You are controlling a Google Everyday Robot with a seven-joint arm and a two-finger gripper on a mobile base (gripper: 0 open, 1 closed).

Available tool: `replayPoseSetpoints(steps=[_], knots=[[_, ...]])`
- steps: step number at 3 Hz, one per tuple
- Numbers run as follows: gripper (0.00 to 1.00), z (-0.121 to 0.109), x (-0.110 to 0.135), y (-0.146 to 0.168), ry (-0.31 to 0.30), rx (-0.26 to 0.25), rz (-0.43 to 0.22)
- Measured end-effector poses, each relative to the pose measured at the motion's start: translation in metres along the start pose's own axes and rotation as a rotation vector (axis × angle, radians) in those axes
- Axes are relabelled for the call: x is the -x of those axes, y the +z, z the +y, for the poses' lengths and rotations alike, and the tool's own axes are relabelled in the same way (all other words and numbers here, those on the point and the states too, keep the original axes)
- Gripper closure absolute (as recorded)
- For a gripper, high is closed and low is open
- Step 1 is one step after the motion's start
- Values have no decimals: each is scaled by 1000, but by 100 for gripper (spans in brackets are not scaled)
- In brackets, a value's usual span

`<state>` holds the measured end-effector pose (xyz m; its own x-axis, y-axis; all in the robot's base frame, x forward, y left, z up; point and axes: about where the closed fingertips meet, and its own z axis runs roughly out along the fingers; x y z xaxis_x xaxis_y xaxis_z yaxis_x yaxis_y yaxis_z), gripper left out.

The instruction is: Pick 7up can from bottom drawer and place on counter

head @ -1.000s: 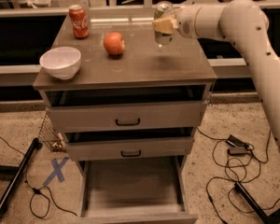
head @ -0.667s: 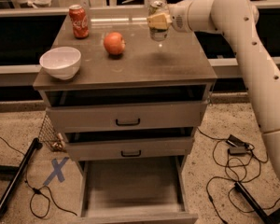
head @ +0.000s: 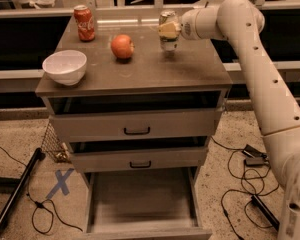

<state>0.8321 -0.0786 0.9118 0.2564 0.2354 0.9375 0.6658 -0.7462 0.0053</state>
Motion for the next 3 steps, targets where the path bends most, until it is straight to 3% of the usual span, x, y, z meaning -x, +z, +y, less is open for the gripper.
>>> replayPoseSetpoints(steps=[1, 2, 3], knots=[[85, -1, 1, 3, 2, -3, -2], [54, -3, 3, 6, 4, -8, -4], [30, -9, 20, 5, 38, -10, -8]])
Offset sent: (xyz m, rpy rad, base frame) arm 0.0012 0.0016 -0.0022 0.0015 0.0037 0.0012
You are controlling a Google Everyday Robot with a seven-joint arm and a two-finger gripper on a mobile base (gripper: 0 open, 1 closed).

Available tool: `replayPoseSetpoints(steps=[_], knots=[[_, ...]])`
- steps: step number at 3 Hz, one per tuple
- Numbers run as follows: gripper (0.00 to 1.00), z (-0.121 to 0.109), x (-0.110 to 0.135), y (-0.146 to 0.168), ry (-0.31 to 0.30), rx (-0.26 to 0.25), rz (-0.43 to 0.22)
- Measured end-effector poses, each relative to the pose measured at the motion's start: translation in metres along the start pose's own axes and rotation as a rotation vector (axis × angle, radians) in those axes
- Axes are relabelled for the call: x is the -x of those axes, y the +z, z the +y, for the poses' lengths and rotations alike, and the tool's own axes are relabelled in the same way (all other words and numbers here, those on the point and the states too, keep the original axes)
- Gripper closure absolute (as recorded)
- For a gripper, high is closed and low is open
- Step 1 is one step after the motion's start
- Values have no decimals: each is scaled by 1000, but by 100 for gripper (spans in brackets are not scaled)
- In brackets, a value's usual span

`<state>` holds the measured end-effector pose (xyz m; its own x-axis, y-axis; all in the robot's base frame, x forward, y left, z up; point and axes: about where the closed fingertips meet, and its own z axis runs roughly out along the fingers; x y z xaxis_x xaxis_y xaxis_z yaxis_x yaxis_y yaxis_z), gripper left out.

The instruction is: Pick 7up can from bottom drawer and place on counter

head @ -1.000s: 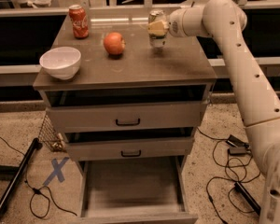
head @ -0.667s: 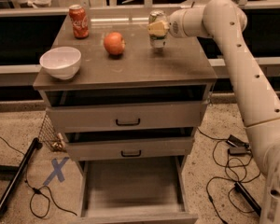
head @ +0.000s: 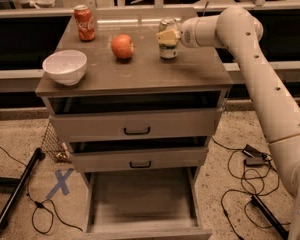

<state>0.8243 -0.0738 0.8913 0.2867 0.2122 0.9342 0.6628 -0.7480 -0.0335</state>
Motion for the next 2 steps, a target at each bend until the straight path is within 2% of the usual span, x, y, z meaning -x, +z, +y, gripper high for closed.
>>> replayPoseSetpoints(steps=[1, 2], knots=[[7, -3, 1, 3, -2, -5, -4], [0, -4, 1, 4, -3, -8, -4]])
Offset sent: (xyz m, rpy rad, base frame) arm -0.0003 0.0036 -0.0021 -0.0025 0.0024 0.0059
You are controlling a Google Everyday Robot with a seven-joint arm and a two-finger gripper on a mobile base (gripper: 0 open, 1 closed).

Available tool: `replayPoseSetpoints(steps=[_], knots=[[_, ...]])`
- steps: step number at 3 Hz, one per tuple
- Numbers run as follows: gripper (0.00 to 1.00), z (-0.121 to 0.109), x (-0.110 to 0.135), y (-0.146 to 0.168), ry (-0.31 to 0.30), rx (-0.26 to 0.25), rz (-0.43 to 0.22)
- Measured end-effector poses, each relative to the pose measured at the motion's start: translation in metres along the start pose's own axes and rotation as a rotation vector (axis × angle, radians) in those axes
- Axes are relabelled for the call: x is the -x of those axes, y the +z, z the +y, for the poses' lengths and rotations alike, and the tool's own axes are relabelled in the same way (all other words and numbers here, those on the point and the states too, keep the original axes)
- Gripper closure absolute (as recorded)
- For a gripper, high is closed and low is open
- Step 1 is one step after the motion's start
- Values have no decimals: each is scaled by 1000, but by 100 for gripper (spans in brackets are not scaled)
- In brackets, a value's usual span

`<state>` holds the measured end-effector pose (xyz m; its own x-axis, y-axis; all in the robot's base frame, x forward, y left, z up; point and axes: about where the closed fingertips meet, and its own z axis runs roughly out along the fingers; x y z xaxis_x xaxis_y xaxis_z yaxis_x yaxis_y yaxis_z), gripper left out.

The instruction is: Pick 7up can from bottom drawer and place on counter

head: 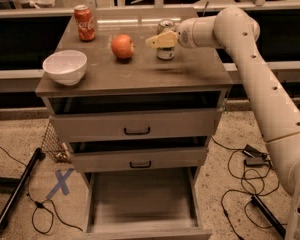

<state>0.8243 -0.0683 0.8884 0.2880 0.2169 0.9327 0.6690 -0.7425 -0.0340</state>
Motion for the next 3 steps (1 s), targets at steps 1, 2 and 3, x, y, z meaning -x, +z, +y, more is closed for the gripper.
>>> replayPoseSetpoints(steps=[1, 2, 3], knots=[[0, 4, -9, -5, -14, 5, 22], [0, 20, -53, -37, -69, 46, 109], [0, 40, -91, -69, -105, 136, 160]])
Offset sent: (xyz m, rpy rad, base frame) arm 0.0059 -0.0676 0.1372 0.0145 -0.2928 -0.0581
